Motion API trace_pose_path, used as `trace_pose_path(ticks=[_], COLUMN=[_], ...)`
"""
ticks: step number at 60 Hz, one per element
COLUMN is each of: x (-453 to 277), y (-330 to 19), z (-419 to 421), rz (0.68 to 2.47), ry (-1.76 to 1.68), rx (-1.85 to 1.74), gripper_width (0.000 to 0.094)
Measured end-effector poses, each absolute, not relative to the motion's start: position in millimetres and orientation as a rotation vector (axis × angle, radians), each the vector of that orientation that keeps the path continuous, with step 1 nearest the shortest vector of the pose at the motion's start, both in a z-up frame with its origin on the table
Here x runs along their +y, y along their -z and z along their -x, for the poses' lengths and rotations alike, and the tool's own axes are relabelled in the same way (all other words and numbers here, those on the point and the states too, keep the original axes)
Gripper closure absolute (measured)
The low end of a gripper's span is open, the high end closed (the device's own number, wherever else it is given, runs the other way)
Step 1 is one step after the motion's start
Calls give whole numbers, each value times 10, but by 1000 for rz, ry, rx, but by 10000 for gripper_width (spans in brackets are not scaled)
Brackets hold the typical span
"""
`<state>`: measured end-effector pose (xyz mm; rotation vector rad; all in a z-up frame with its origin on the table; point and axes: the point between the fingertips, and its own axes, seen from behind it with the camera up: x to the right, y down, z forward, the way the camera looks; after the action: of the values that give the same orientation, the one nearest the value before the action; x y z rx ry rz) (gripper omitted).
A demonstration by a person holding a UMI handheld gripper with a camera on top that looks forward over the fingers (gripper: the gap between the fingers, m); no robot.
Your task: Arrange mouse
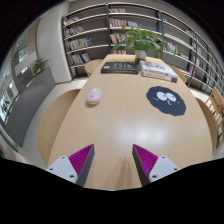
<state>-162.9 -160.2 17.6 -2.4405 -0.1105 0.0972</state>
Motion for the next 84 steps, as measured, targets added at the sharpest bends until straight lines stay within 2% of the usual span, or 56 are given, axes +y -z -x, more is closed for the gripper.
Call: trace_pose_path(ticks=[13,31,35,38,44,47,57,60,63,77,81,84], x=[-558,597,710,748,725,708,658,683,787,1425,1547,1520], y=[64,134,154,173,174,179,144,-30,-348,-2454,-2776,-2850], z=[2431,2725,2719,2681,2677,2644,2576,2568,2474,1301,810,410], rz=[2442,2404,2403,2411,2436,2445,2478,2462,2411,2071,2012,2000], ry=[-116,-110,-80,-43,-57,-47,-50,-78,-83,-24,27,63], rx=[-112,-78,-105,-122,-121,-107,-150,-169,-166,-100,-86,-73], gripper_width=[169,199,254,457,537,609,631,630,630,630,631,631])
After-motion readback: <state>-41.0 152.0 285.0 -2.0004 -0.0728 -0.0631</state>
